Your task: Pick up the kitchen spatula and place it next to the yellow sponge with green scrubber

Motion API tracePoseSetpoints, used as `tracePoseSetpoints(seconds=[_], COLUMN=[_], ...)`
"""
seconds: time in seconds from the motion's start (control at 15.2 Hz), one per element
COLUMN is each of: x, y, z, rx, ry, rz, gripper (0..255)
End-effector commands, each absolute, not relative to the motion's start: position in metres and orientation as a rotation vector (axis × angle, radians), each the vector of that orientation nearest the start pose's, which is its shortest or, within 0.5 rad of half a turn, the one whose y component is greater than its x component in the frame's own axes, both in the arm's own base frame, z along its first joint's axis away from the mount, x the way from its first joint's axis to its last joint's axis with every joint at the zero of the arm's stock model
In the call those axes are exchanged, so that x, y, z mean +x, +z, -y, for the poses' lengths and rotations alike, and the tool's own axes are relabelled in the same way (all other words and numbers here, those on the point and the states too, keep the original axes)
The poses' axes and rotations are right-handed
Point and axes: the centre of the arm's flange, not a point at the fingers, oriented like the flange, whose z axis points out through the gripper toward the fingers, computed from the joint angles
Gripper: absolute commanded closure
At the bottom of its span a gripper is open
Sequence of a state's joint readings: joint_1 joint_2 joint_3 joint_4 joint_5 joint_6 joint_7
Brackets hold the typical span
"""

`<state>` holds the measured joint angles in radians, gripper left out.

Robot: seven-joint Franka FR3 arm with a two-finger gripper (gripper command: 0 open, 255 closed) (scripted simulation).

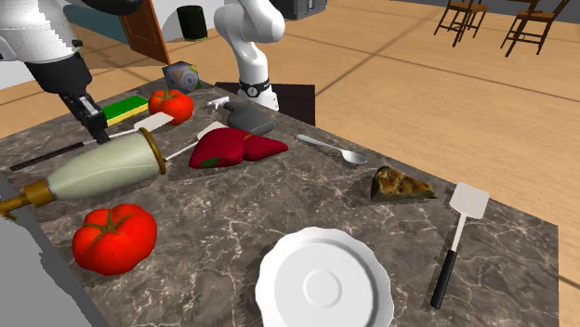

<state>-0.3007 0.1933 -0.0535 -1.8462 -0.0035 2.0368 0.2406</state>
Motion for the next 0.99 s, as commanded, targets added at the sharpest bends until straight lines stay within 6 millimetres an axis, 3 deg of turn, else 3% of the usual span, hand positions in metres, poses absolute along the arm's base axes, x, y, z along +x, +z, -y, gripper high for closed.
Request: tracePoseSetpoints(seconds=[0.0, 0.46, 0.92], x=[0.572, 0.555, 0.555], y=[0.423, 0.424, 0.387], z=[0.24, 0.325, 0.325], rx=[-3.021, -3.021, -3.021], ry=[-0.1, -0.1, -0.1], rz=[-0.924, -0.924, -0.924], gripper=[255, 255, 255])
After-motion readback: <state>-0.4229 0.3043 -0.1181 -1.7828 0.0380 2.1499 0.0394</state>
